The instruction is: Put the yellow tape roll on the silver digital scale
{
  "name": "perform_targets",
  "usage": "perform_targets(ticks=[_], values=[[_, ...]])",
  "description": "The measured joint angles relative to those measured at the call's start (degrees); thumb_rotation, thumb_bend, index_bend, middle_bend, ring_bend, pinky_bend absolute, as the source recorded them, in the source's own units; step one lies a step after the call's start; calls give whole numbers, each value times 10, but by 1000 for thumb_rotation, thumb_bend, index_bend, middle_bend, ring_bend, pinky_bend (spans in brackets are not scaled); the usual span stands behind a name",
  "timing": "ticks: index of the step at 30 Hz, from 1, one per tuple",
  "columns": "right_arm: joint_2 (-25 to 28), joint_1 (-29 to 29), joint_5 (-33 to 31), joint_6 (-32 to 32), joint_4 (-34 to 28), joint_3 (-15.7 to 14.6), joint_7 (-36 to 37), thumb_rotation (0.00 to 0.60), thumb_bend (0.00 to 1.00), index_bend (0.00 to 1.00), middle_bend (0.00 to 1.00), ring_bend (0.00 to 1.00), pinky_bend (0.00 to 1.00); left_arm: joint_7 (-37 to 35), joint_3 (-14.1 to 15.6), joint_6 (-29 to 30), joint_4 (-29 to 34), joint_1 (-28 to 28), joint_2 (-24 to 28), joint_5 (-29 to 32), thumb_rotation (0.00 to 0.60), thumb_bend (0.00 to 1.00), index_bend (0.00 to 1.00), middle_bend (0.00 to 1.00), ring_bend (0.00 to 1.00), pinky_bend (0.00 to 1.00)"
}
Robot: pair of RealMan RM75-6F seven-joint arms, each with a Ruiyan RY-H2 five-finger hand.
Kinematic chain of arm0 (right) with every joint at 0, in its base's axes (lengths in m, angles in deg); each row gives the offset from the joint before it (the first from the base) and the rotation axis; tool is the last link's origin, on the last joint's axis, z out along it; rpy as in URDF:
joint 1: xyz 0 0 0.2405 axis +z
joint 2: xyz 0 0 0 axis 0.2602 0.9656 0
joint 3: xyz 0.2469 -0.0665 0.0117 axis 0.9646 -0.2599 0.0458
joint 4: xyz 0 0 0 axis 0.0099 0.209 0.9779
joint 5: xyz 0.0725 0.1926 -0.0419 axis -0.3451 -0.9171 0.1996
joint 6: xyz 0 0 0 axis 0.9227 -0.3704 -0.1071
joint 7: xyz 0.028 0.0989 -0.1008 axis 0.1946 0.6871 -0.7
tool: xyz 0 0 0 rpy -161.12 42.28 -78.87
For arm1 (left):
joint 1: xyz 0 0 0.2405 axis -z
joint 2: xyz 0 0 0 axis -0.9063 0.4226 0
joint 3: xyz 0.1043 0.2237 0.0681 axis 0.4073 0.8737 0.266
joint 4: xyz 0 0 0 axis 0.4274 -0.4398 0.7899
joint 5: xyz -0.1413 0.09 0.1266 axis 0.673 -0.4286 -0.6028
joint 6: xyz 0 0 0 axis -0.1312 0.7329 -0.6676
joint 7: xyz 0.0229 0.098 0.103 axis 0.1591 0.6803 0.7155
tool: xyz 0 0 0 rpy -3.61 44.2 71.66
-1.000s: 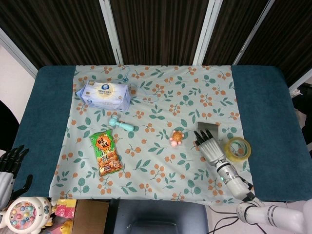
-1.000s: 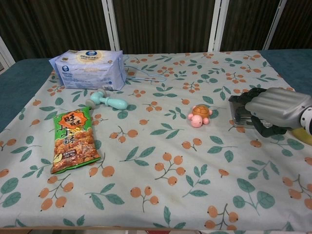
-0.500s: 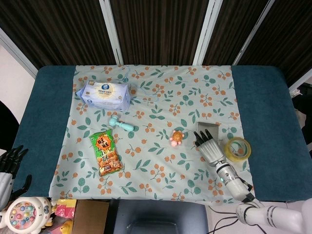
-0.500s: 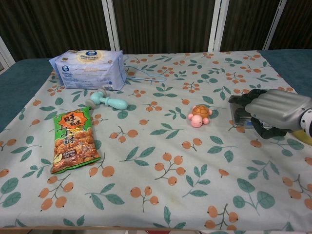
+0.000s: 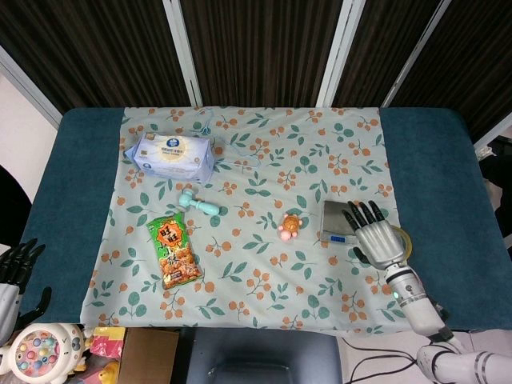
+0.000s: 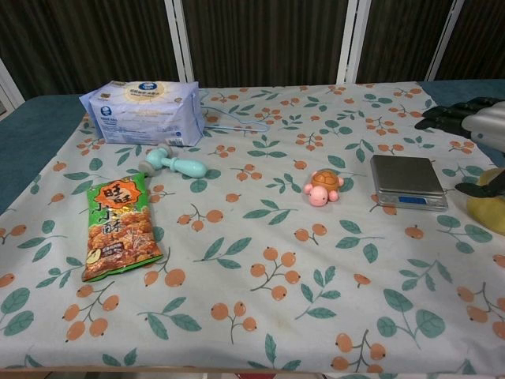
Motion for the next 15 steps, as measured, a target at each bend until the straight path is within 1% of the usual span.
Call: perform_targets(ticks=[2,4,7,11,15], values=[[15,-3,1,14,3,-5,34,600,90,0,0,0,0,5,-1,-5,0,1,-2,4,600,461,0,0,36,102],[28,-6,6,35,11,-12,77,600,84,0,0,0,0,11,-2,-9,0,2,-4,8,600,460,0,0,36,102],[36,-9,14,69,39,-24,130,600,73,0,0,0,0,16,-3,-12,1,4,-6,11,600,460,0,0,36,102],[29,-13,23,100,86,-38,163,600,70,0,0,0,0,20,-3,-16,1,5,-8,12,600,461,0,0,36,102],[12,-17,30,112,124,-43,179,600,69,0,0,0,0,19,-4,-18,1,6,-8,14,600,460,0,0,36,102]])
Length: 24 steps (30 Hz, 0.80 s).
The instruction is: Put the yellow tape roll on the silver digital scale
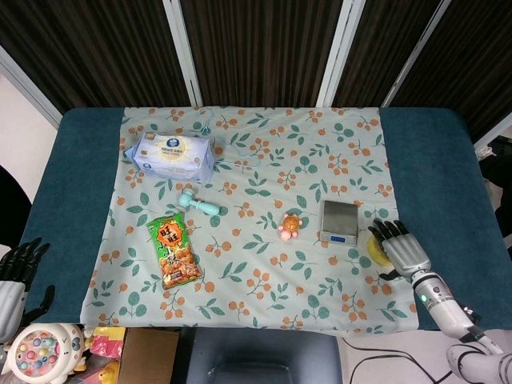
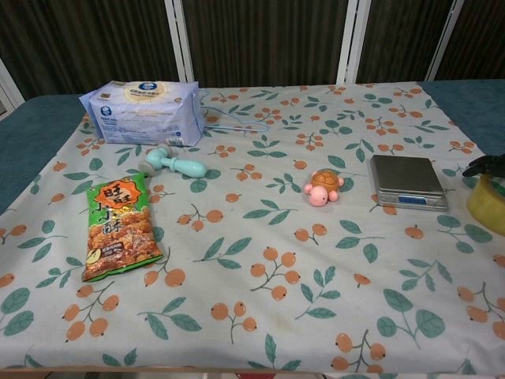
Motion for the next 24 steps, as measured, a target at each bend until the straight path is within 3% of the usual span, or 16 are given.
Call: perform_targets(ticks=[3,6,9,11,12,15,24], values=[[-10,-4,1,3,18,0,7,600,69,8,0,0,41,-2,-1,1,0,0,1,1,600,460,0,0,36,102],[-19,-6,0,2,33,3,7,600,101,199,94,49,267,-3,-1,0,0,0,1,1,600,460,0,0,35,102],[-32,-8,-3,-2,47,8,0,600,213,497,345,353,602,-3,0,-2,0,1,1,1,600,460,0,0,36,102],[-37,-7,-8,0,52,12,-6,600,270,667,475,541,752,-2,0,-2,0,1,1,1,600,459,0,0,36,102],[-39,-7,-10,1,53,13,-9,600,287,715,514,585,792,-1,0,-1,0,1,0,1,600,460,0,0,36,102],[-41,-6,-16,-1,52,21,-17,600,310,790,574,644,850,0,0,-1,0,0,0,1,600,460,0,0,36,102],[5,-14,-12,-48,-6,49,2,600,323,807,585,655,858,-2,0,-3,0,1,1,1,600,459,0,0,36,101]])
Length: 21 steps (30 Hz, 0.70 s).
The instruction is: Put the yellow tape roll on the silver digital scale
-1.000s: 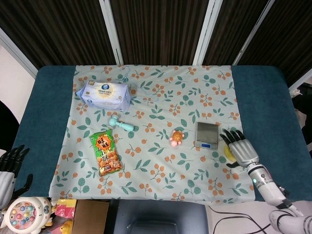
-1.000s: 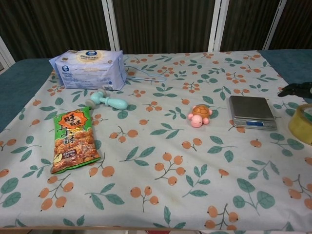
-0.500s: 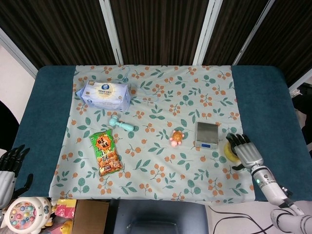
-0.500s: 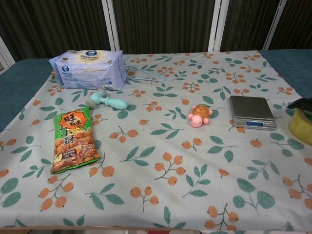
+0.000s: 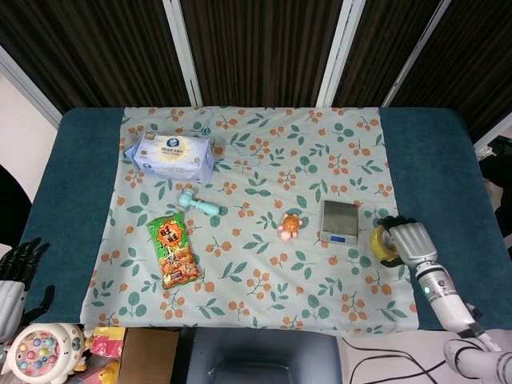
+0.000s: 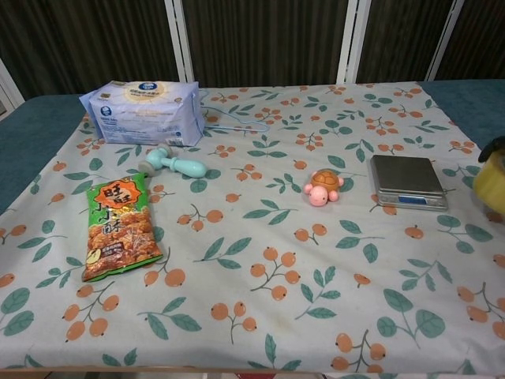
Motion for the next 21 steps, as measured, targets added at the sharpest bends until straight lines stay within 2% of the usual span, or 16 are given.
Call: perform_targets(ticks=[5,9,15,21], values=[[39,8,2,-26,-66,34,0,600,323,807,585,655,858,2,0,-1,0,0,-1,0,600,459,0,0,36,102],[45,40,-15,-11,-88,60,-33,600,323,807,585,655,857,4,1,-3,1,1,-1,0,600,460,0,0,36,102],[-1,98,-91,44,-52,85,-100,600,323,805,585,655,847,0,-1,0,1,0,1,2,600,461,0,0,37,102],[-65,141,-142,82,8,83,-158,600,323,782,585,642,830,-7,-1,3,0,-2,4,2,600,460,0,0,36,102]])
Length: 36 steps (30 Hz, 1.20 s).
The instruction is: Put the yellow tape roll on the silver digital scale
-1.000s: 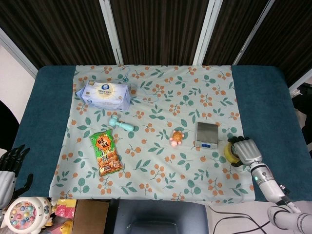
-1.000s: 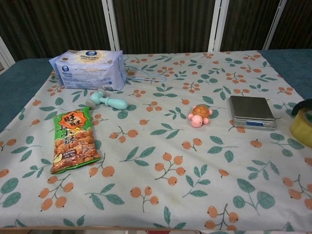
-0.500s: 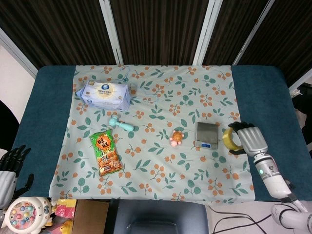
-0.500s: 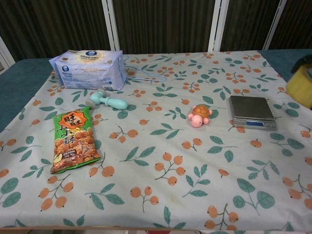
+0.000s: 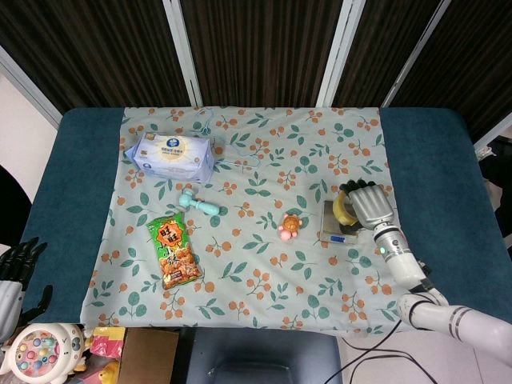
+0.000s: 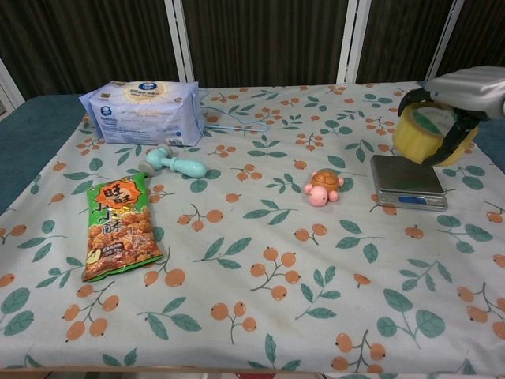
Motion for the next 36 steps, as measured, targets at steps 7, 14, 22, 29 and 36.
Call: perform_targets(ticks=[7,14,22,29,36], values=[[-13,12,-13,10,5,-12,-17,600,322,589,541,519,727,0,1,-1,0,0,0,-2,600,460,0,0,36,102],[-5,22,-44,28,-4,-23,-30,600,297,113,273,239,484,0,1,0,0,0,0,-3,600,460,0,0,36,101],[-3,26,-44,27,-1,-28,-19,600,202,0,180,127,393,2,2,0,0,0,-1,-4,600,460,0,0,36,101],[1,29,-44,31,-4,-31,-2,600,119,0,72,14,173,1,1,0,0,0,-1,-3,600,460,0,0,36,101],[12,23,-33,26,-22,-32,24,600,88,0,0,0,32,-1,1,4,1,-1,1,-4,600,459,0,0,36,101]])
